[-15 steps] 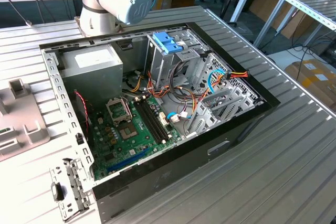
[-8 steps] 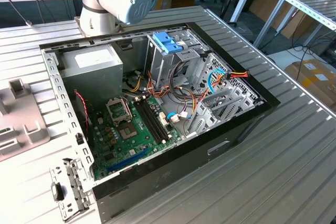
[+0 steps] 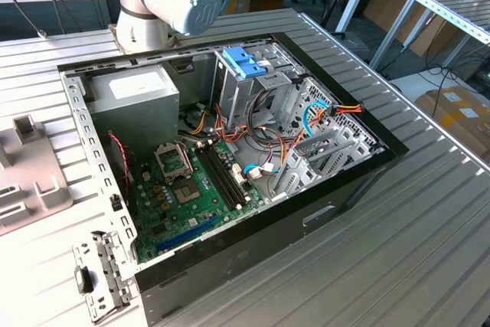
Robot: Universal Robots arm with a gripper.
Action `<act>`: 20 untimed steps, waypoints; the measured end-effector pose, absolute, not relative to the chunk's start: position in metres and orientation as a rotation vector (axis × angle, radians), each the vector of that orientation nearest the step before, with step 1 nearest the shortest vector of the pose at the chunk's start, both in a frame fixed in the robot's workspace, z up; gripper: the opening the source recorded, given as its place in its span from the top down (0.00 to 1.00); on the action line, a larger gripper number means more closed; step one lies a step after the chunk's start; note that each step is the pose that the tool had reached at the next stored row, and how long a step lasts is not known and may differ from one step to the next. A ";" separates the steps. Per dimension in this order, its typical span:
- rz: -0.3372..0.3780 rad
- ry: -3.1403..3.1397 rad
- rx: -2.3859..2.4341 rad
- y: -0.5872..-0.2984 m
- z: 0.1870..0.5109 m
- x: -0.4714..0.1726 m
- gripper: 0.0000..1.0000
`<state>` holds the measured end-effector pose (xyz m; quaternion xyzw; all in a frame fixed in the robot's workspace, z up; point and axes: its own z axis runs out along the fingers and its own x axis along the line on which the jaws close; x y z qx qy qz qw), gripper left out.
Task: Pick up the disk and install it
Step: 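Pick up the disk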
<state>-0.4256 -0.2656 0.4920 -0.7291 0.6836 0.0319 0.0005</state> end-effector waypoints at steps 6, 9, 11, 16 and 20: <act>0.100 2.147 -2.290 -0.266 0.492 -0.425 0.63; 0.100 2.147 -2.290 -0.266 0.492 -0.424 0.63; 0.100 2.147 -2.290 -0.266 0.492 -0.424 0.63; 0.100 2.147 -2.290 -0.266 0.492 -0.422 0.63; 0.100 2.147 -2.290 -0.266 0.492 -0.421 0.63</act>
